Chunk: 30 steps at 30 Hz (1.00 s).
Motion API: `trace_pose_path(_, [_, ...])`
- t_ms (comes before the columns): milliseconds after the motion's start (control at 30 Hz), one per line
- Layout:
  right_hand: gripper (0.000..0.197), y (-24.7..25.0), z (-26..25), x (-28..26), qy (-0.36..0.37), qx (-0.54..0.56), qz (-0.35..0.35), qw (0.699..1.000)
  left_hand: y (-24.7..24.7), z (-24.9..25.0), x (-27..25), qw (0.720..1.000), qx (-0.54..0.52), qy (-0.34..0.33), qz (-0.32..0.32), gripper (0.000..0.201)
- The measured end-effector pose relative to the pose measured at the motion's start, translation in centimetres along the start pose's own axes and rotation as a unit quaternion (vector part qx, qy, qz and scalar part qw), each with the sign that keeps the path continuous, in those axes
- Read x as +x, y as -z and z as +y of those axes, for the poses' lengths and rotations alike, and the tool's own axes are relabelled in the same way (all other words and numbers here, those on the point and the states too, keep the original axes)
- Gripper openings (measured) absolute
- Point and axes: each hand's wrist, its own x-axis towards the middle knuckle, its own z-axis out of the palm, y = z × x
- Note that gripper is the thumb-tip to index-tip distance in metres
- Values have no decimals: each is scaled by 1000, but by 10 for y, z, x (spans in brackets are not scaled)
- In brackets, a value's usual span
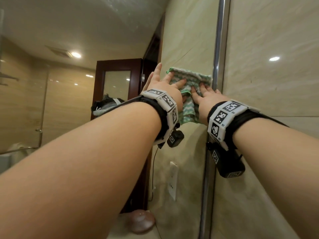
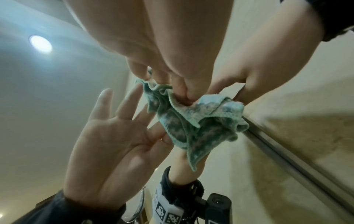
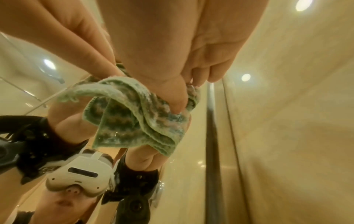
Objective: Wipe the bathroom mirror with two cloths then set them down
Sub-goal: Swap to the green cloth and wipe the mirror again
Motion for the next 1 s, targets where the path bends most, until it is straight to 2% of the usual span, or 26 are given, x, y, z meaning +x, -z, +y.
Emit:
trace_pose_path(33, [84, 5, -7, -1, 5, 6, 1, 1000, 2, -9, -3, 999, 33, -19, -24, 49])
trace_pose_path(133, [81, 22, -35, -8, 29, 28, 4, 999, 11, -40, -18, 996, 55, -6, -69, 48])
trace_pose_path(433, [85, 85, -148, -18, 113, 51, 18, 992, 5, -164, -85, 993, 39, 81, -73, 50])
trace_pose_path(633, [64, 117, -216, -21, 147, 84, 66, 983, -1, -227, -127, 990, 37, 101, -94, 46])
trace_pose_path(733, [49, 117, -228, -33, 150, 127, 168, 966, -7, -237, -138, 995, 40, 76, -58, 39])
trace_pose_path(833, [38, 106, -232, -40, 156, 162, 266, 937, -22, -245, -151, 999, 33, 39, 13, 35])
trace_pose_path(900, [32, 99, -233, -39, 165, 146, 296, 929, -34, -247, -158, 996, 50, 11, 68, 32])
trace_pose_path(1000, [32, 94, -235, -38, 158, 145, 310, 926, -37, -243, -161, 992, 67, -8, 109, 32])
